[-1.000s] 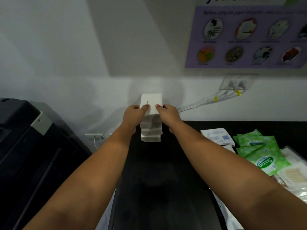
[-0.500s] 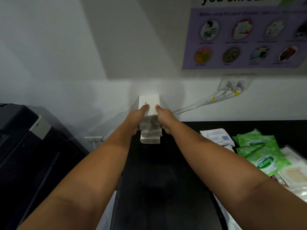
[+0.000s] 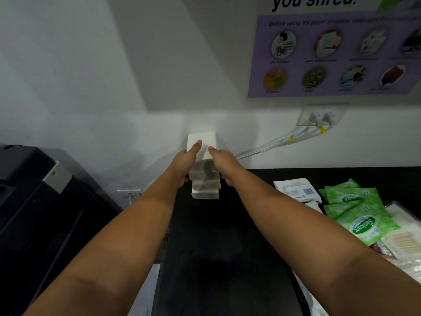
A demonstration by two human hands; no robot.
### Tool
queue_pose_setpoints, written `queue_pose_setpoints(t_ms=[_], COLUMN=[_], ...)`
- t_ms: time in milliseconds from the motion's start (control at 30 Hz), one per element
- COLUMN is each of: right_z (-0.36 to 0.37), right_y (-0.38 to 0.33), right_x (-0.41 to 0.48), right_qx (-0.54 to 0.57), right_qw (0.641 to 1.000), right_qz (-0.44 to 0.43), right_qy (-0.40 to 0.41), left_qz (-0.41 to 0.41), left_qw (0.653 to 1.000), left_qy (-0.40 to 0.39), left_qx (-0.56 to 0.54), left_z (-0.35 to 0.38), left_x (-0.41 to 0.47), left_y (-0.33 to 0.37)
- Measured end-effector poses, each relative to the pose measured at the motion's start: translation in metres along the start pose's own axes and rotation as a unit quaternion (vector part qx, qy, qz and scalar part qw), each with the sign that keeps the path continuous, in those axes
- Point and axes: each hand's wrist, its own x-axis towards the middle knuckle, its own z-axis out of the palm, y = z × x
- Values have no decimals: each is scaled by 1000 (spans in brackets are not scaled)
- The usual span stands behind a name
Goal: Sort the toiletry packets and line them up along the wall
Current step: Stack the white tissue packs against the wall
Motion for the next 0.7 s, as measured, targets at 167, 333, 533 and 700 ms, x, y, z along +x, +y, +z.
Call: queue_pose_setpoints(t_ms=[167,333,533,700], right_z=[1,-2,-8,-18], right_y=[2,1,0,4], right_x=[-4,-9,-19,-36], right_qx=[4,-11,-11,-13], right_qw=[1000,1000,999,997], right_qz=[-5,-9,-31,-69], right_qy=[-1,-2,10,23], left_qz=[23,2,36,104], left_qw=[999,1000,994,975], left_qy=[-32,-12,81,134], left_qx=[18,11,66,143], left_z=[5,8,2,2], left_x=[-6,-5,-4,-18], left_y=[5,6,8,12])
